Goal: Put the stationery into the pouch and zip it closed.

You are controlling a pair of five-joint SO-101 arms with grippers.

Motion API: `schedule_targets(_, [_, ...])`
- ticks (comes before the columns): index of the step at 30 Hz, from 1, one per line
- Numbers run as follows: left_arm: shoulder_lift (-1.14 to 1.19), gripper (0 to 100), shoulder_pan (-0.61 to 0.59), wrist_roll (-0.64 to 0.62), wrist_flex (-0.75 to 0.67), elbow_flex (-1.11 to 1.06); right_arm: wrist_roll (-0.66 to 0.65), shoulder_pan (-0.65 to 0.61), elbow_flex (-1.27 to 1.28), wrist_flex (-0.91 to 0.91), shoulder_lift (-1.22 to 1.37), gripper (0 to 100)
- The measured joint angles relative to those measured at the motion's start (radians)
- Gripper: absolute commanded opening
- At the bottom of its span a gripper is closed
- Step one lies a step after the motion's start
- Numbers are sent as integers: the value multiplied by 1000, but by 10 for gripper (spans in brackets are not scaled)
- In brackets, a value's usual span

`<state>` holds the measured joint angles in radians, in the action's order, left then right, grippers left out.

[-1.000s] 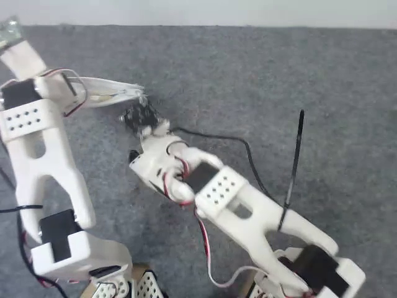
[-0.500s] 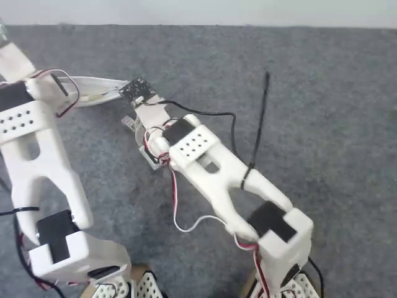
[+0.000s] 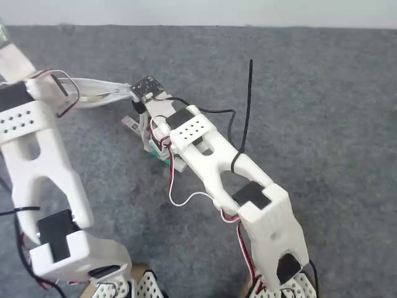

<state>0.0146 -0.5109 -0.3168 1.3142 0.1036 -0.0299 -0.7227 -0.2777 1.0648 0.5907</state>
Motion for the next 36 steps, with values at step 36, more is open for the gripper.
schedule_targets(36, [2, 12, 0, 0, 0, 0, -296, 12, -15, 278, -129, 310])
